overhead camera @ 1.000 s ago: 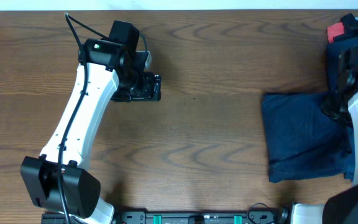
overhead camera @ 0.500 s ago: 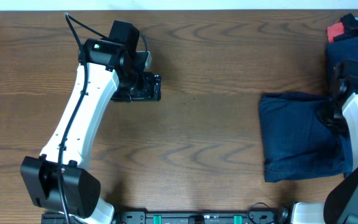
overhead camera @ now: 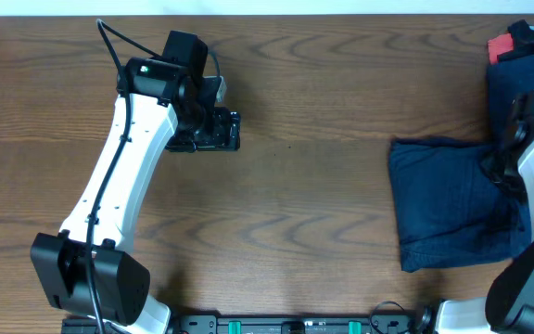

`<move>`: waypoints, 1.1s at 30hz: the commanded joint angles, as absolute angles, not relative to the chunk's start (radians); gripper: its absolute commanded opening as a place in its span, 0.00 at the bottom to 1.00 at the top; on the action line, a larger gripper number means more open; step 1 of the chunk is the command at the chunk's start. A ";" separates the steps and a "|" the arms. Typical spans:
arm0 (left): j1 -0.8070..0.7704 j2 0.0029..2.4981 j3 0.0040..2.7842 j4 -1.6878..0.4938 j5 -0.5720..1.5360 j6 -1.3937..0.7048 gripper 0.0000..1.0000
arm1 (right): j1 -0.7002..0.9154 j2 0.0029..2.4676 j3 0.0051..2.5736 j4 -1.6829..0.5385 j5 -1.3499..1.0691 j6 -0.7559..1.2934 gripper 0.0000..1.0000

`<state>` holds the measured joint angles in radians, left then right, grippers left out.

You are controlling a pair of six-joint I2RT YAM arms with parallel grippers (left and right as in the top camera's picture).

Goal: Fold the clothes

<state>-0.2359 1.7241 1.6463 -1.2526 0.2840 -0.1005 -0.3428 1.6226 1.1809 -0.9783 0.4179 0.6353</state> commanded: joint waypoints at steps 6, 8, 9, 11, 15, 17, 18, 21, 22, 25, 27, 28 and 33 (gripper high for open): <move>-0.232 1.702 1.642 -1.256 0.275 -0.087 0.82 | -0.353 1.691 1.172 -0.937 0.421 0.627 0.02; -0.232 1.702 1.642 -1.256 0.275 -0.087 0.82 | -0.353 1.707 1.172 -0.927 0.422 0.627 0.03; -0.232 1.702 1.642 -1.256 0.275 -0.087 0.82 | -0.354 1.716 1.172 -0.921 0.427 0.627 0.03; -0.232 1.702 1.642 -1.256 0.275 -0.087 0.82 | -0.355 1.730 1.172 -0.909 0.431 0.627 0.04; -0.232 1.702 1.642 -1.255 0.275 -0.087 0.82 | -0.361 1.741 1.172 -0.908 0.430 0.628 0.12; -0.232 1.702 1.642 -1.256 0.275 -0.087 0.82 | -0.362 1.741 1.172 -0.904 0.443 0.628 0.20; -0.232 1.702 1.642 -1.256 0.275 -0.087 0.82 | -0.362 1.741 1.172 -0.900 0.456 0.627 0.28; -0.232 1.702 1.642 -1.256 0.275 -0.087 0.82 | -0.366 1.740 1.176 -0.912 0.485 0.627 0.50; -0.232 1.702 1.642 -1.256 0.275 -0.087 0.82 | -0.368 1.739 1.180 -0.928 0.484 0.627 0.48; -0.232 1.702 1.642 -1.252 0.275 -0.087 0.82 | -0.367 1.721 1.188 -0.960 0.464 0.627 0.45; -0.232 1.702 1.642 -1.252 0.275 -0.087 0.82 | -0.367 1.697 1.200 -0.986 0.447 0.627 0.47; -0.232 1.702 1.642 -1.253 0.275 -0.087 0.82 | -0.367 1.679 1.207 -1.005 0.429 0.618 0.48; -0.232 1.702 1.642 -1.253 0.275 -0.087 0.81 | -0.367 1.560 1.218 -1.130 0.270 0.586 0.49</move>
